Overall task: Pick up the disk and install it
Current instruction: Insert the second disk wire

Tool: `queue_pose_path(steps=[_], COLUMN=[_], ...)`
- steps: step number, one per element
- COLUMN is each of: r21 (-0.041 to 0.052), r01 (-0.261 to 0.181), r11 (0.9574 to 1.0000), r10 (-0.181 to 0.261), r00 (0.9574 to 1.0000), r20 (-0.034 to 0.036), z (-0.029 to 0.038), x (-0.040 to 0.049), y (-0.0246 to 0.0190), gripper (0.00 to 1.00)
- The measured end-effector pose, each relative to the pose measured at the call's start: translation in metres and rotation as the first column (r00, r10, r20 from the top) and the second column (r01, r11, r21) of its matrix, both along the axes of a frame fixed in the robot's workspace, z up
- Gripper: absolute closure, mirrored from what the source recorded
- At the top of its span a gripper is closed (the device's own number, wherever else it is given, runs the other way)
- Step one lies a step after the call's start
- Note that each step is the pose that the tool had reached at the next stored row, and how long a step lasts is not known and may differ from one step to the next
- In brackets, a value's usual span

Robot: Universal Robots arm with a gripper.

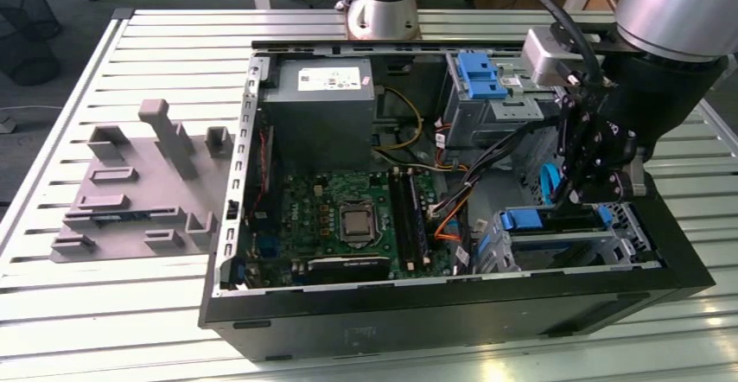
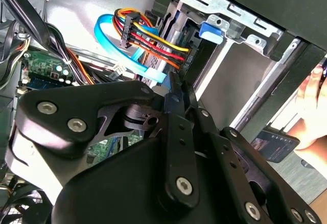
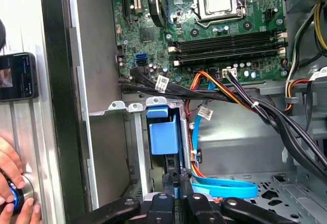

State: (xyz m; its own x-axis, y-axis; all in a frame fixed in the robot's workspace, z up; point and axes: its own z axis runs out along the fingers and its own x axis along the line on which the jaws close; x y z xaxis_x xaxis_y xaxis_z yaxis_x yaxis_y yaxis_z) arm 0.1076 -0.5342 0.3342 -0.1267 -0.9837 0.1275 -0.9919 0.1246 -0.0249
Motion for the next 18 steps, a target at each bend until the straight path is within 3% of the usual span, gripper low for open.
queue_pose_path(steps=[18], r21=[0.0297], r01=[0.020], r11=[0.9994], r10=[-0.020], r00=[0.9998], r20=[-0.0018], z=[-0.0036], x=[0.0013], y=[-0.0031], gripper=[0.84])
